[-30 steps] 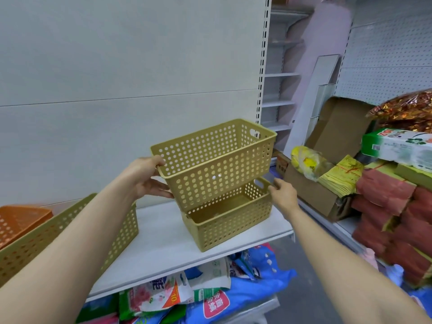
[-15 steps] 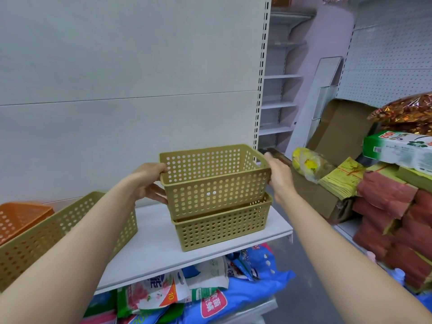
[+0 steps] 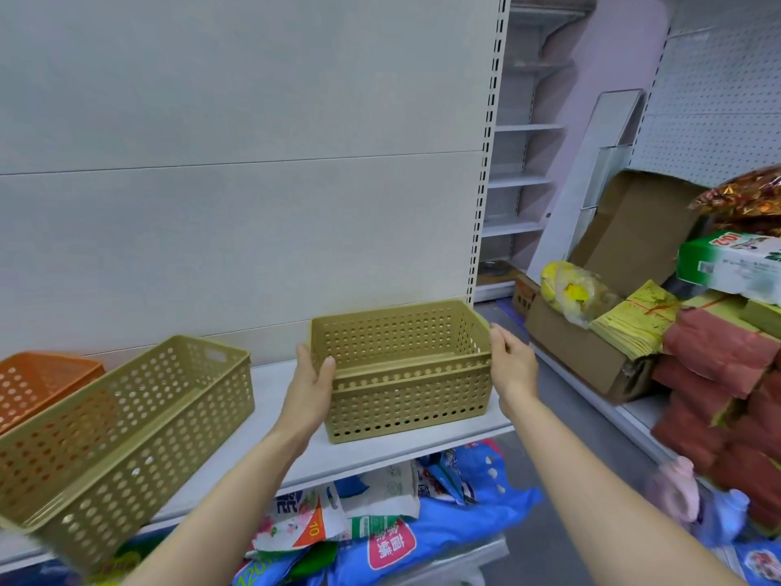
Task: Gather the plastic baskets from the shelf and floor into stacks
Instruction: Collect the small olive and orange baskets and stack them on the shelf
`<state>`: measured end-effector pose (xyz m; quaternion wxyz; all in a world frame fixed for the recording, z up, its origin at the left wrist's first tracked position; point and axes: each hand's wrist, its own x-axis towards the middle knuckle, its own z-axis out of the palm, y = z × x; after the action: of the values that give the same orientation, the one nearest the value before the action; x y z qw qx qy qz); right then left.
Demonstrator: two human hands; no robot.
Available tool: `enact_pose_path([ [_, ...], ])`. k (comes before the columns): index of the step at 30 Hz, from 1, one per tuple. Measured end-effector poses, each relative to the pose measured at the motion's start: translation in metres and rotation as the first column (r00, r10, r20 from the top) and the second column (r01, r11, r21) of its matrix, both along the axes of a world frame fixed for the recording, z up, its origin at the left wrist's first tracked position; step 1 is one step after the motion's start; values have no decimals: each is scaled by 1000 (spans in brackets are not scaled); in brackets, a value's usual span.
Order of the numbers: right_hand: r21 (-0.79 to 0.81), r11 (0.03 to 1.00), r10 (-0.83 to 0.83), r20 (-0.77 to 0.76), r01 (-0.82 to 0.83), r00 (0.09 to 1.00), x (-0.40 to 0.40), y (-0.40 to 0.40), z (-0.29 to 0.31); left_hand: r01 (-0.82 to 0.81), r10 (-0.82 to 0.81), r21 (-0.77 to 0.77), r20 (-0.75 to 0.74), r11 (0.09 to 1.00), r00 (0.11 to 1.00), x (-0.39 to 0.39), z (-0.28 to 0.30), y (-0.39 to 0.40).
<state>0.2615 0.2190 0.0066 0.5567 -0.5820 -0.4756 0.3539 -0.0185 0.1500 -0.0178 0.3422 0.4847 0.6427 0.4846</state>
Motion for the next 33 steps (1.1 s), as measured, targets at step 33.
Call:
enact_pose_path([
  [33,280,891,18,764,-357,645,-203,-91,-2,-748,390,-98,-804,656,448,-174,17,-189],
])
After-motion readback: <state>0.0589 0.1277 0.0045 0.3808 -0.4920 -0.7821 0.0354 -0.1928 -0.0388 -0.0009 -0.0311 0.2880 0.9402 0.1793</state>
